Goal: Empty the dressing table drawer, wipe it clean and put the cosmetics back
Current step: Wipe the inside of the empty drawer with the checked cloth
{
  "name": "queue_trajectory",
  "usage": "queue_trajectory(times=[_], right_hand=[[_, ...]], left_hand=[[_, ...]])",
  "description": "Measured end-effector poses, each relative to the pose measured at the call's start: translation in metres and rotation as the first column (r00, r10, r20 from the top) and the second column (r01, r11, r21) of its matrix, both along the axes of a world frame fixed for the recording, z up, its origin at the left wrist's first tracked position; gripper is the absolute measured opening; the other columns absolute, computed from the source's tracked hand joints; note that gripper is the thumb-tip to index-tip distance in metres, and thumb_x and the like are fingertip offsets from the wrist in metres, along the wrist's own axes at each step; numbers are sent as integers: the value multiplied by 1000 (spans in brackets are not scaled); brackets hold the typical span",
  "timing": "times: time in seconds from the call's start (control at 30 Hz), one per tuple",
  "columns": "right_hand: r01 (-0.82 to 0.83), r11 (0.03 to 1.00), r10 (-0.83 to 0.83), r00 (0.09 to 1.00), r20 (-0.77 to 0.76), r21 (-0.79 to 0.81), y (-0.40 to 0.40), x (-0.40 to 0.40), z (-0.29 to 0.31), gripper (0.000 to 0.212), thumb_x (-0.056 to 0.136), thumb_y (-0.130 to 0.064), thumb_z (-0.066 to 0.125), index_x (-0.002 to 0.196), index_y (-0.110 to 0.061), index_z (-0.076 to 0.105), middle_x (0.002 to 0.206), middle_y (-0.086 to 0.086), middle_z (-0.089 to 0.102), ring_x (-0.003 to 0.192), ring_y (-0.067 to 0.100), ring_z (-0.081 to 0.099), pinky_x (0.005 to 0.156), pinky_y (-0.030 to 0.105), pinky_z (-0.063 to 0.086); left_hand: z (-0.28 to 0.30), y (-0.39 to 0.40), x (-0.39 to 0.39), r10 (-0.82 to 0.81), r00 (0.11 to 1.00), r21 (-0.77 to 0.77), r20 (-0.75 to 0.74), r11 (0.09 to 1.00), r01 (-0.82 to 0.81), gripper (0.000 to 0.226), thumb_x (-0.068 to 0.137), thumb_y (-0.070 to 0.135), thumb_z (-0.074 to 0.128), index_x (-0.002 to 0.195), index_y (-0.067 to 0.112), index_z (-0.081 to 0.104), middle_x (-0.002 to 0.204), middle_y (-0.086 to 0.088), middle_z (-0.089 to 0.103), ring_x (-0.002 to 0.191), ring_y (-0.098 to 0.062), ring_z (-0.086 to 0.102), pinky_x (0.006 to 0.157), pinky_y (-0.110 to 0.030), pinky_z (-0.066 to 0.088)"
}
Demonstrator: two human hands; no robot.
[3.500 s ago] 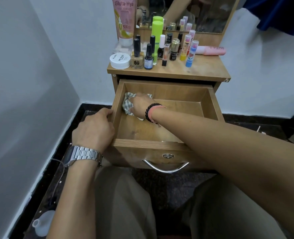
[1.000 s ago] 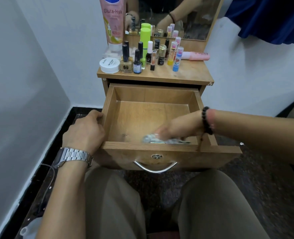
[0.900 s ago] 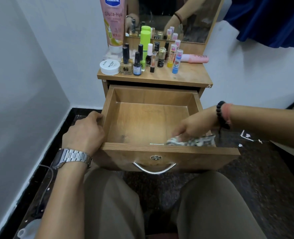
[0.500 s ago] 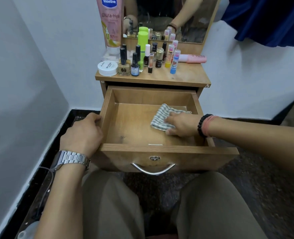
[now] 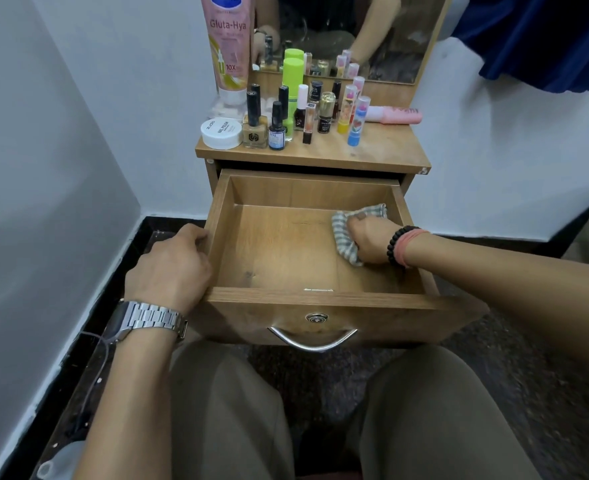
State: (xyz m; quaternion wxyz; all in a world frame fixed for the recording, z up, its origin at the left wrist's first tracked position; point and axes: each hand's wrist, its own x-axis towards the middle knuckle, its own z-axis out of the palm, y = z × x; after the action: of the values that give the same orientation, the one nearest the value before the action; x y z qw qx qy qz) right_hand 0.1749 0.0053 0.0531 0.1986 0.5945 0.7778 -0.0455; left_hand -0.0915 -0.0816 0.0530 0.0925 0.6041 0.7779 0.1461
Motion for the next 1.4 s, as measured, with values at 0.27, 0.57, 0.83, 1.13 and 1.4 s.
queue_trajectory(times=[0.27, 0.57, 0.83, 1.13, 1.4], right_hand=[[170, 984, -170, 985, -3, -53, 8, 0, -15, 66, 98, -24, 41, 152, -8, 8, 158, 22, 13, 139, 39, 32, 111, 45, 34], [-114, 990, 118, 992, -47, 81, 20, -76, -13, 32, 96, -14, 40, 122, -6, 57, 123, 14, 60, 111, 29, 58, 88, 34, 46], [-157, 977, 174, 978, -114, 145, 39, -159, -23, 35, 90, -9, 48, 124, -4, 56, 130, 19, 51, 124, 37, 43, 96, 47, 46], [-266, 963, 266, 912, -312, 44, -5, -144, -10, 22, 87, -3, 50, 101, -8, 64, 93, 10, 63, 91, 29, 62, 65, 30, 44], [-30, 658, -702, 338, -627, -752, -7, -122, -5, 28, 102, -10, 37, 81, -3, 54, 57, 8, 55, 42, 18, 52, 35, 20, 42]], left_hand=[[2, -3, 1, -1, 1000, -15, 22, 1000, 1, 45, 91, 21, 39, 133, 35, 44, 121, -9, 61, 103, -39, 56, 79, -40, 42], [1, -1, 1, -5, 1000, -2, 5, 1000, 5, 45, 92, 19, 39, 134, 33, 45, 120, -10, 62, 101, -39, 57, 73, -37, 38], [1, 0, -1, -7, 1000, -10, 2, 1000, 7, 44, 92, 22, 40, 134, 35, 45, 120, -10, 62, 101, -39, 57, 75, -39, 41], [4, -1, 2, 7, 1000, -21, 12, 1000, -7, 41, 92, 24, 43, 132, 31, 47, 124, -14, 58, 106, -40, 55, 78, -39, 40], [5, -2, 1, 18, 998, -25, 52, 1000, -16, 45, 90, 19, 40, 131, 34, 49, 125, -15, 59, 107, -41, 55, 84, -42, 43]])
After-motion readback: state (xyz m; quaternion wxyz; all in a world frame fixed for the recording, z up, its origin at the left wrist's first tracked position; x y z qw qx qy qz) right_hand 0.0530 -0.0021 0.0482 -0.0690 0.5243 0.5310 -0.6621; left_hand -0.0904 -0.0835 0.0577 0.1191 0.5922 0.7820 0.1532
